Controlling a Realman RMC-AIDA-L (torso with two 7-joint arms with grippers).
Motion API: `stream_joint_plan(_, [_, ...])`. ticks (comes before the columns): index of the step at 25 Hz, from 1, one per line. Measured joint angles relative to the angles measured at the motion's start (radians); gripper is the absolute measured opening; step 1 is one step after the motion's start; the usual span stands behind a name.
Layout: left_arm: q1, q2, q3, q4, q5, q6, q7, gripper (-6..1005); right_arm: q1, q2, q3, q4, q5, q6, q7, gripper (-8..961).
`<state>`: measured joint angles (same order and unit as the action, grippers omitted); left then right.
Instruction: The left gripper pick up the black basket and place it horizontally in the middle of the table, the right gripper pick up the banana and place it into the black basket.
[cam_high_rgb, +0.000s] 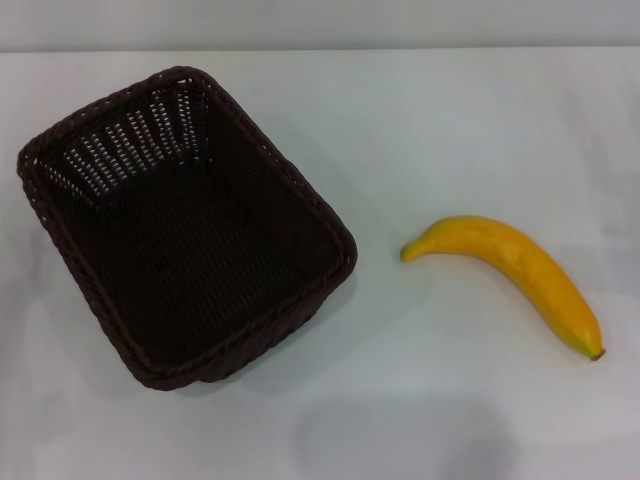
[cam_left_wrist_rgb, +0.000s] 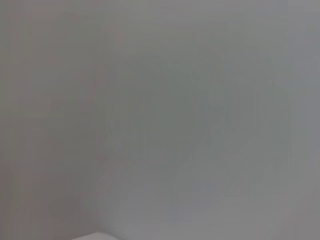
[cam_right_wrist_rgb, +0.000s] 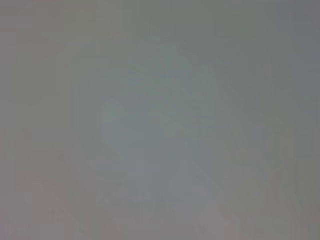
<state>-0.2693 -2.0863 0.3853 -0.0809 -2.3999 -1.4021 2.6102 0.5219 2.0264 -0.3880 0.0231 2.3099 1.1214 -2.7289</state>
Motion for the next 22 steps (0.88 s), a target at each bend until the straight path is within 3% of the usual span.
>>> stream_joint_plan(13, [0.011, -0.001, -0.005, -0.025, -0.007, 0.001, 0.0, 890, 0.011, -0.002, 0.0, 0.0, 0.001, -0.031, -0.001, 870])
stream_joint_plan(18, [-0.004, 0.006, -0.005, 0.02, -0.029, 0.03, -0.162, 890, 0.01, -0.002, 0.0, 0.0, 0.002, -0.029, 0.0, 870])
stream_joint_plan(22, [-0.014, 0.012, 0.002, 0.13, 0.042, 0.104, -0.333, 889, 0.01, -0.002, 0.001, -0.002, 0.002, -0.025, 0.0, 869])
